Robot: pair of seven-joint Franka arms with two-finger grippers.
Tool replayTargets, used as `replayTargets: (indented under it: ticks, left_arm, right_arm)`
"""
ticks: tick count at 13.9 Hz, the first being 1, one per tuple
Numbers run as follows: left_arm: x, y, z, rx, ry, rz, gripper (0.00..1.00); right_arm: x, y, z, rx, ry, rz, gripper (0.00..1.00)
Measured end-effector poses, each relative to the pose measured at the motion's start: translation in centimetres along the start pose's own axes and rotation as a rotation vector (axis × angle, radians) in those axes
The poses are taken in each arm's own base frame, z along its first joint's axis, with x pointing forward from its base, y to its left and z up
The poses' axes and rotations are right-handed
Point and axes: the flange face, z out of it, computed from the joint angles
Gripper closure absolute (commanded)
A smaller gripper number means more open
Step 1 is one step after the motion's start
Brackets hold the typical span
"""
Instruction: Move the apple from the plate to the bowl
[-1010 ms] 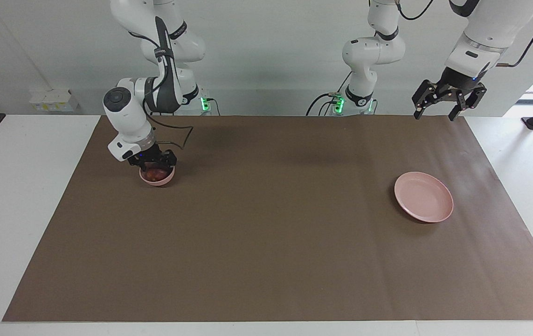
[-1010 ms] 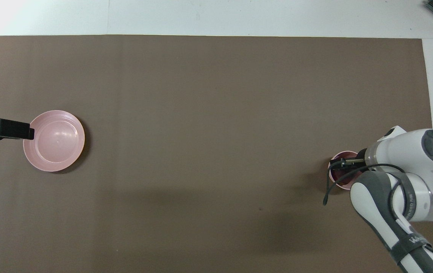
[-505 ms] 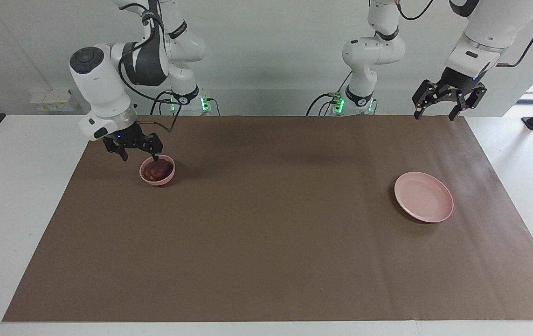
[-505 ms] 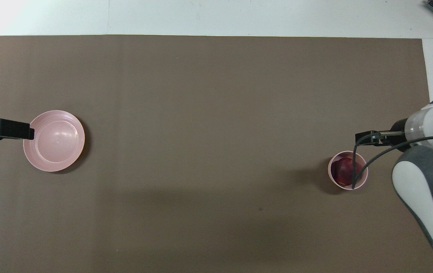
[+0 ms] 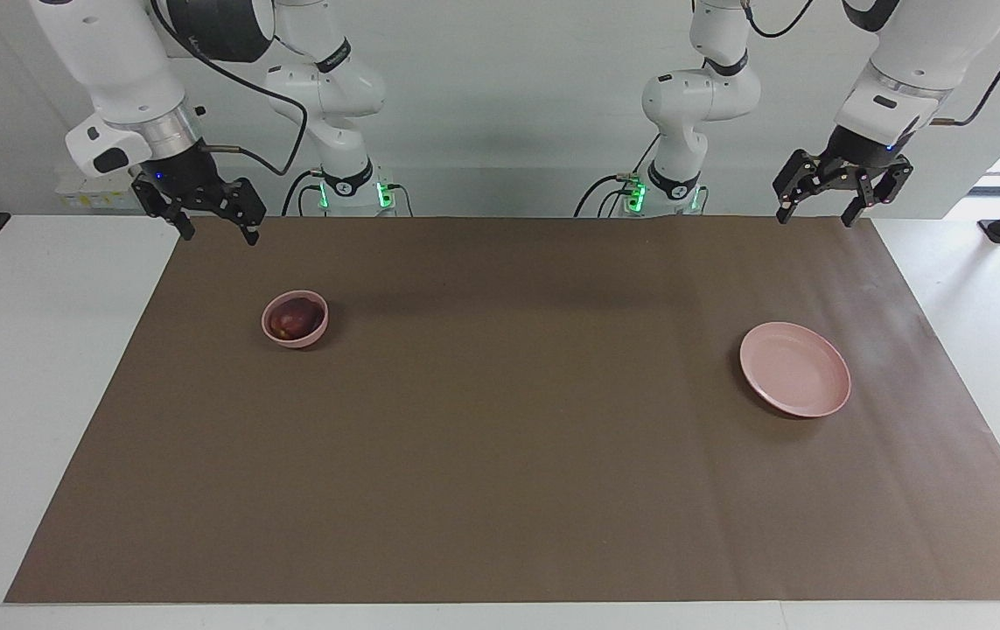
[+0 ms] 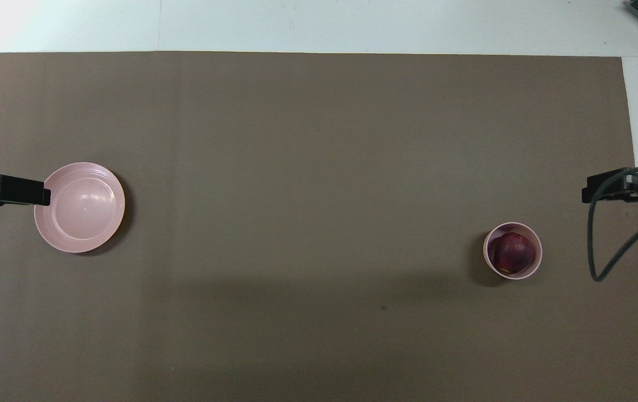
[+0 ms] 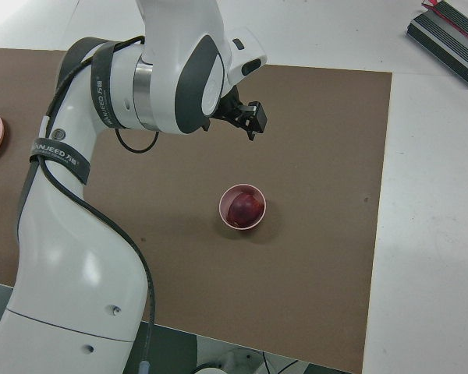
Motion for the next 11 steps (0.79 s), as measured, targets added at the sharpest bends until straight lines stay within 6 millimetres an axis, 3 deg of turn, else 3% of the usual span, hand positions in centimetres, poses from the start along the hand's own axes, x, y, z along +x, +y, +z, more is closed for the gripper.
replayTargets:
  ticks: [3,11]
  left_arm:
    - [0.0,0.0,0.0,0.0,0.0,0.0,0.0]
    - [0.0,0.0,0.0,0.0,0.0,0.0,0.0]
  right_arm:
    - [0.6,-0.3,-1.2,-0.004,-0.026,-0.003,0.0]
    - [1.3,-1.6,-1.2,-0.005,-0.018,-0.024,0.0]
